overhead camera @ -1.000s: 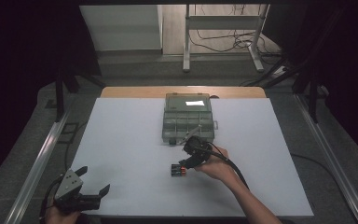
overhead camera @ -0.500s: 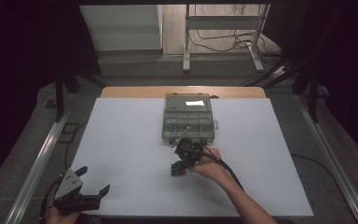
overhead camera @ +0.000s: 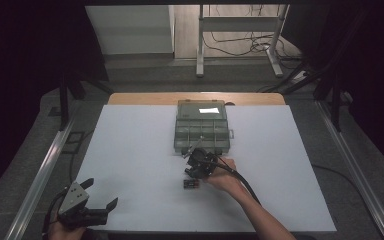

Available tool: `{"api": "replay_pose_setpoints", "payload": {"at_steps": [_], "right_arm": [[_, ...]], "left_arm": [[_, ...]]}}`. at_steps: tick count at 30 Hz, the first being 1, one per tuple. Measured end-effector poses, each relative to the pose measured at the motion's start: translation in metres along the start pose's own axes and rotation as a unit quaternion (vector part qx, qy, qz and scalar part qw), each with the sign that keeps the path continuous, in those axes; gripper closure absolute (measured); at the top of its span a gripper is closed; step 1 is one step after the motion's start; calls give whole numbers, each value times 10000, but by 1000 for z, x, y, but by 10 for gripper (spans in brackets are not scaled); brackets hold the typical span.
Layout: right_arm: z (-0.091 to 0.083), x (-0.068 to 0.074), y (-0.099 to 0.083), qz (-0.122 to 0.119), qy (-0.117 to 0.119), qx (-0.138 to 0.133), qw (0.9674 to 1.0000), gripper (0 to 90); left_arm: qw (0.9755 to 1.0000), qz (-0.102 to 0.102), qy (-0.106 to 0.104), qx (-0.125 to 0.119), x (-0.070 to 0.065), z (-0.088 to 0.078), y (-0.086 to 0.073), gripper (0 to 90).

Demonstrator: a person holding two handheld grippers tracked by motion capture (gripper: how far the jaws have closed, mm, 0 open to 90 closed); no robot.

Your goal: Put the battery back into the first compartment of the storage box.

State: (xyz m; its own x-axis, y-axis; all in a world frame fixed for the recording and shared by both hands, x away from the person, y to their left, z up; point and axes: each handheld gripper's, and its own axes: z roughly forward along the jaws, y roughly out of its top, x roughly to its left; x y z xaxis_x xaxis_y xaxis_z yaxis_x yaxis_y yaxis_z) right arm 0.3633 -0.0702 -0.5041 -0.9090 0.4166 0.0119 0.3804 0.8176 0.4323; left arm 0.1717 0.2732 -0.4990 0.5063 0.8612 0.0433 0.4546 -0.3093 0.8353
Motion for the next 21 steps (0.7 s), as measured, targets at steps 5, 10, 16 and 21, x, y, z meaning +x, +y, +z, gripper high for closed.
{"api": "replay_pose_setpoints", "payload": {"at_steps": [5, 10, 16, 21], "right_arm": [[-10, -5, -2, 80, 8, -199, 9998, 765], [-23, -10, -2, 148, -37, -467, 9988, 765], [-35, -23, -4, 380, -73, -752, 9964, 765], [-41, -30, -4, 514, -41, -902, 9946, 765]], "left_arm": [[10000, -23, 4, -13, 0, 0, 0, 13], [10000, -26, 7, -9, 0, 0, 0, 13], [10000, -22, 17, 5, 0, 0, 0, 13], [10000, -56, 11, -15, 0, 0, 0, 13]]}}
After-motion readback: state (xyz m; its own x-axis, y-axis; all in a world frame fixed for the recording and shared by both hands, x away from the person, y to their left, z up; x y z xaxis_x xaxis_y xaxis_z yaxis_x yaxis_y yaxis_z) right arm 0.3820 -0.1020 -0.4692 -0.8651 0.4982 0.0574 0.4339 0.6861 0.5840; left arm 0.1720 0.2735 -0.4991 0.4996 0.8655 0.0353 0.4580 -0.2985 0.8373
